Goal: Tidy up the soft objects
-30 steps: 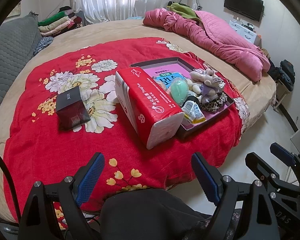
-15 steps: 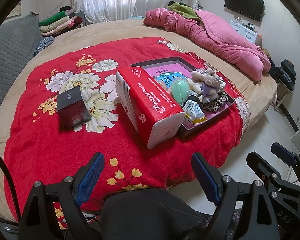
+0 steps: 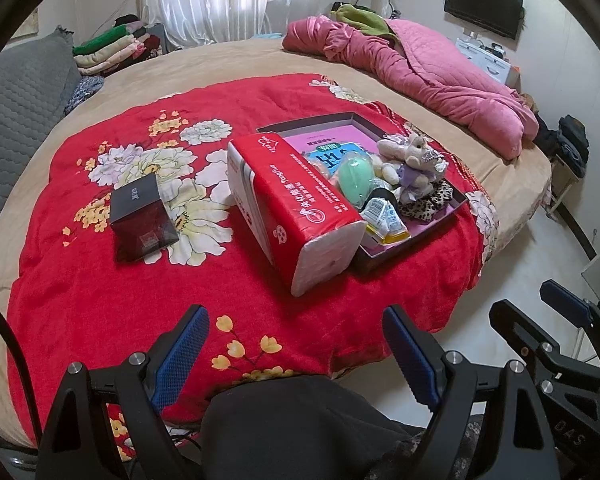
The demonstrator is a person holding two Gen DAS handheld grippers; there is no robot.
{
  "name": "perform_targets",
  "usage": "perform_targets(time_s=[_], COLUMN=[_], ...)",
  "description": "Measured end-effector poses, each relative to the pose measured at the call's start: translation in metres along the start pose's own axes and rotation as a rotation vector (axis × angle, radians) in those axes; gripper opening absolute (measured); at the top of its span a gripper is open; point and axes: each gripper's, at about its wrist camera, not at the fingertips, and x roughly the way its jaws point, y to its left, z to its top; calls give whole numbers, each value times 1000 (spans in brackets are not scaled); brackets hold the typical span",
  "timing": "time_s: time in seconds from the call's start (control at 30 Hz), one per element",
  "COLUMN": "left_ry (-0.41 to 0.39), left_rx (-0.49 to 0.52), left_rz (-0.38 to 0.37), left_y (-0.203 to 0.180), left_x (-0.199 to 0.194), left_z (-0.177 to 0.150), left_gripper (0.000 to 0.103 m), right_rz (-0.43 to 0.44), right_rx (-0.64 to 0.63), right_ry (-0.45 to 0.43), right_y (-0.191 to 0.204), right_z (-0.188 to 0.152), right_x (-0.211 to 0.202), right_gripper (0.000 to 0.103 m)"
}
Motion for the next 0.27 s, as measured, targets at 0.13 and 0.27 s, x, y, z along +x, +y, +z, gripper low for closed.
perform_targets(time_s=[0.13,0.27], left_ry=[-2,-6], left_rx=[6,-1], left_rz=[-1,-2], left_y=[-1,1], left_x=[0,1], left_z=[-1,0], left_gripper=[88,88], right_rz=[1,-1], right_rx=[1,-5], right_ry=[6,9], right_y=[0,1], right_z=[0,0], right_x=[1,4], right_gripper=[80,80])
